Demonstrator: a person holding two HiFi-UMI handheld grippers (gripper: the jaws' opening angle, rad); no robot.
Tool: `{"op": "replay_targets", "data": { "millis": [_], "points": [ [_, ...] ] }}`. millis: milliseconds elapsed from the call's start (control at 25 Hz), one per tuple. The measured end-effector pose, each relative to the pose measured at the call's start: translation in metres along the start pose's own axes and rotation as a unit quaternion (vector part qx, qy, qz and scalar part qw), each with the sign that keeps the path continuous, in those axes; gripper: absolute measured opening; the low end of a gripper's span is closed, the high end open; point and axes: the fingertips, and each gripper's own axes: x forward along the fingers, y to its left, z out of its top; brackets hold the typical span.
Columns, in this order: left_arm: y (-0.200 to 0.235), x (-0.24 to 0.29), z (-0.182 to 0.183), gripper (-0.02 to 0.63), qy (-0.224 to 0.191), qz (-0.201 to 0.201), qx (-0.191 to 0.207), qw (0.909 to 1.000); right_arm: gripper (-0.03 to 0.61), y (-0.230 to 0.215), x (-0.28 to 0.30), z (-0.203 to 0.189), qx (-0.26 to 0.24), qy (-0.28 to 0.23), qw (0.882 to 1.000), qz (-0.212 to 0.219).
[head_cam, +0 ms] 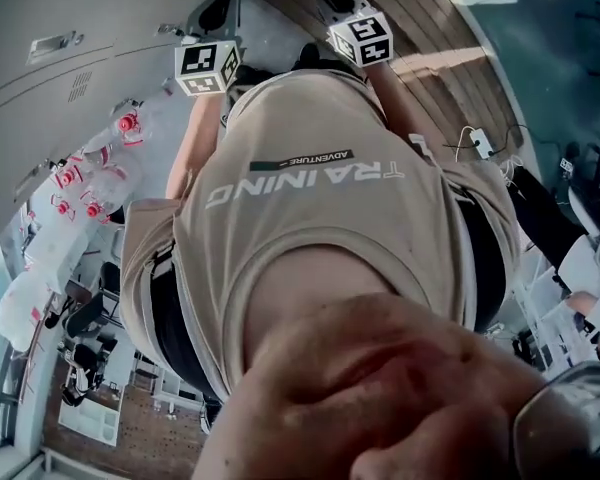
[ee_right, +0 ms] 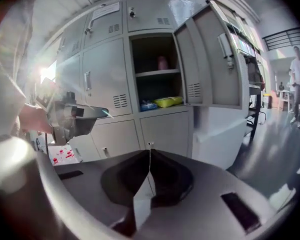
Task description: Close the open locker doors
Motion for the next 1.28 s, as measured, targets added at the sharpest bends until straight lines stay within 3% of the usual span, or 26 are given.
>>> {"op": "replay_targets", "data": {
  "millis": [240,480,720,1000,1280],
  "points": [
    [-0.066,0.040,-0.001,-0.002,0.031,-0.047,0.010,0.9983,0.015,-0.065,-0.035,-0.025,0.032,0.006,0.998,-0.046],
    [-0.088,0.076,-0.014,-0.002,0.066,-0.116,0.023,0.9908,0.015,-0.095,-0.041,-0.044,0.079,0.019,0.993,-0.088],
    [-0.082,0.126,0.000,-0.002,0.040,-0.181,0.040,0.9818,0.015,-0.113,-0.034,-0.025,0.110,0.007,0.984,-0.141],
    [-0.101,0.181,0.034,-0.002,0.021,-0.250,0.043,0.9671,0.015,-0.153,-0.035,0.008,0.107,-0.012,0.976,-0.191],
    [-0.102,0.189,0.066,-0.002,0.014,-0.262,0.006,0.9651,0.015,-0.170,-0.026,0.008,0.095,0.002,0.976,-0.197]
  ]
}}
